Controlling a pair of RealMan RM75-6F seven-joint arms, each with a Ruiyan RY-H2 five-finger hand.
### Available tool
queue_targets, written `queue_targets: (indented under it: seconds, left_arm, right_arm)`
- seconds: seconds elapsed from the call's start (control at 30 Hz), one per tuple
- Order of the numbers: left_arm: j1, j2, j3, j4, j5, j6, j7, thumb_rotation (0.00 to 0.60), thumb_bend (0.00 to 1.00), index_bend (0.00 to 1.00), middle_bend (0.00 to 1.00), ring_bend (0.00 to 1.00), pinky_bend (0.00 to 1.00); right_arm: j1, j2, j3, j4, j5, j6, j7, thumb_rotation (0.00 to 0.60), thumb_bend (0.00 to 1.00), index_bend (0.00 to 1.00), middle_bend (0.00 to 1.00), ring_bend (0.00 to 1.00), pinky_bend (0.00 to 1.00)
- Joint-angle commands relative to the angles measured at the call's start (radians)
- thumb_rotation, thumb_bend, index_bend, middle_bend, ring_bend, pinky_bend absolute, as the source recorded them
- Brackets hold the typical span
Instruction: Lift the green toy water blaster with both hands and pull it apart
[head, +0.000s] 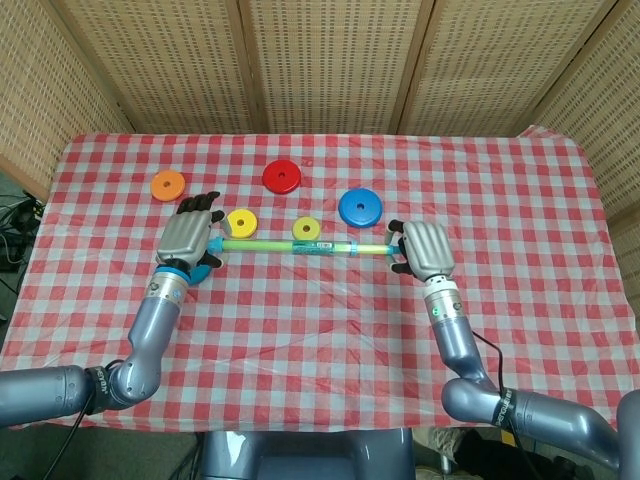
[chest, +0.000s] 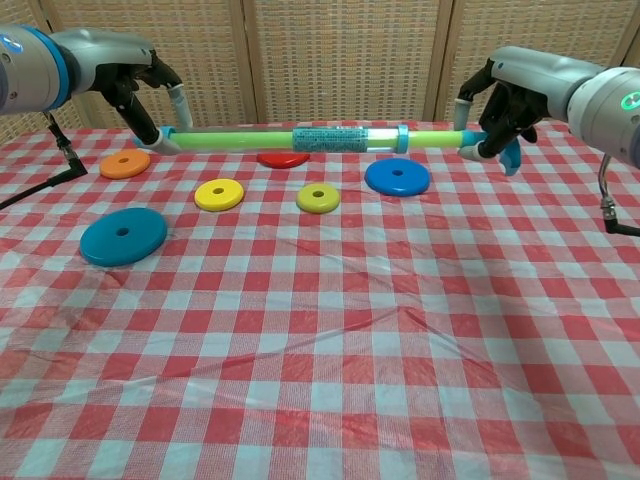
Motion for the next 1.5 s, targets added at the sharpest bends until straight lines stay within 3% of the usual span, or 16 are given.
queue_targets:
  seconds: [0.03,0.53,1.03,1.5]
  left_arm:
    - [-0.003,-0.006,0.005,0.005,-0.003,-0.002,0.000,0.600,0.27,0.44,0.00,0.00,0.00]
    - [0.008,-0.010,0.018,-0.003,0.038,0.023,-0.026,0.600,0.33,0.50,0.00,0.00,0.00]
    - [0.088,0.020,0.084,-0.045,0.105,0.030,-0.087,0.600,0.34,0.52,0.00,0.00,0.00]
    - [0.184,0.096,0.141,-0.076,0.226,0.044,-0.150,0.600,0.34,0.52,0.00,0.00,0.00]
  right_arm:
    - [0.000,0.001,-0.001,0.000,0.000,0.001,0.003,0.600,0.52,0.73,1.00,1.00,0.79]
    - [-0.001,-0.002,-0.015,0.013,0.009,0.003,0.000,0.600,0.52,0.73,1.00,1.00,0.79]
    - [0.003,0.031,-0.005,0.047,0.026,0.001,-0.016,0.600,0.52,0.73,1.00,1.00,0.79]
    - [-0.009,0.076,0.011,0.154,0.112,-0.038,-0.018,0.600,0.52,0.73,1.00,1.00,0.79]
